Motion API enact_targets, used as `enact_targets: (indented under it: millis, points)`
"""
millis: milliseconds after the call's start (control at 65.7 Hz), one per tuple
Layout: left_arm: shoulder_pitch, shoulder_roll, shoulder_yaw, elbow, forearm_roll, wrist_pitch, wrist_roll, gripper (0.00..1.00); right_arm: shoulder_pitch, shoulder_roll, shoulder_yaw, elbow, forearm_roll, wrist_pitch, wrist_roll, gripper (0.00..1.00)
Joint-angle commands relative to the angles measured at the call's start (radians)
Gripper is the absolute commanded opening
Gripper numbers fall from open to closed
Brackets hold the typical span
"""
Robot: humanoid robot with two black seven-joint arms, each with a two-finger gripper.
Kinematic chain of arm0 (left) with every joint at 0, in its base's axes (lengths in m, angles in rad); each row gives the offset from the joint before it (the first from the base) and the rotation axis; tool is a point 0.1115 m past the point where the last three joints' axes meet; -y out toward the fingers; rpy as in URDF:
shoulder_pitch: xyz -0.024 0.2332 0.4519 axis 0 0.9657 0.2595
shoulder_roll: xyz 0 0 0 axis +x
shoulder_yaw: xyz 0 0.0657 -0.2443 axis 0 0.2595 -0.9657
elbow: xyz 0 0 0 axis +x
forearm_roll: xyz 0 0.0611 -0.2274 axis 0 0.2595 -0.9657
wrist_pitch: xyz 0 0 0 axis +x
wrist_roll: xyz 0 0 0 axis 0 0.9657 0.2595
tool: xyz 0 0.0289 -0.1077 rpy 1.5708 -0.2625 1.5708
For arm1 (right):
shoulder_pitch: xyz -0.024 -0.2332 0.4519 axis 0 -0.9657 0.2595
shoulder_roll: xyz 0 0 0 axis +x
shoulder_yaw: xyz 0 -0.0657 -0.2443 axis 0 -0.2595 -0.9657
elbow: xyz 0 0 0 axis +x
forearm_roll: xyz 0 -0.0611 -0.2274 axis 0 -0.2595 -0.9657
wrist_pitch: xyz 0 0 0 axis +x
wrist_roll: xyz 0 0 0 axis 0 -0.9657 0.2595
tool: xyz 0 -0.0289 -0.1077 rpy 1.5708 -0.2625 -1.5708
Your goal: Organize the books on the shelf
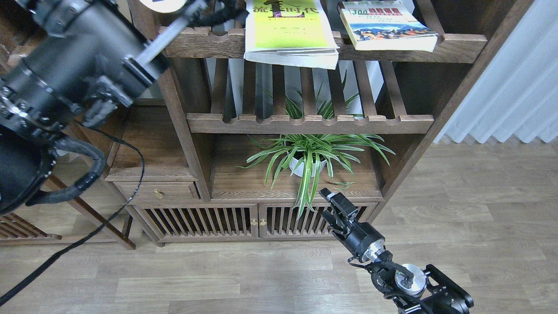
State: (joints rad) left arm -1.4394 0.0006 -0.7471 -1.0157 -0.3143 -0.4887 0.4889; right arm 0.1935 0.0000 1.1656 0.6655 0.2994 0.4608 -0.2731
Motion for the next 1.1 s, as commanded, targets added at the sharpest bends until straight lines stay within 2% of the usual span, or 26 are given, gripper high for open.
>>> enact_targets:
  millis: [0,152,442,1081]
  points:
    - [0.06,-0.001,0.0,0.0,0.009,0.0,0.0,1.0,0.017,0.0,0.029,0.0,0.001,0.001,0.0,0.99]
    - [0.12,-0.001,0.012,0.003,0.038,0.0,0.0,1.0,0.04,0.0,0.094,0.0,0.0,-0.001,0.0,0.99]
    - [0.131,-0.001,0.022,0.002,0.037,0.0,0.0,1.0,0.037,0.0,0.112,0.0,0.0,0.001,0.002,0.99]
    - [0.372,-0.001,-0.08,-0.096,0.037,0.0,0.0,1.0,0.035,0.0,0.112,0.0,0.0,-0.001,0.011,0.99]
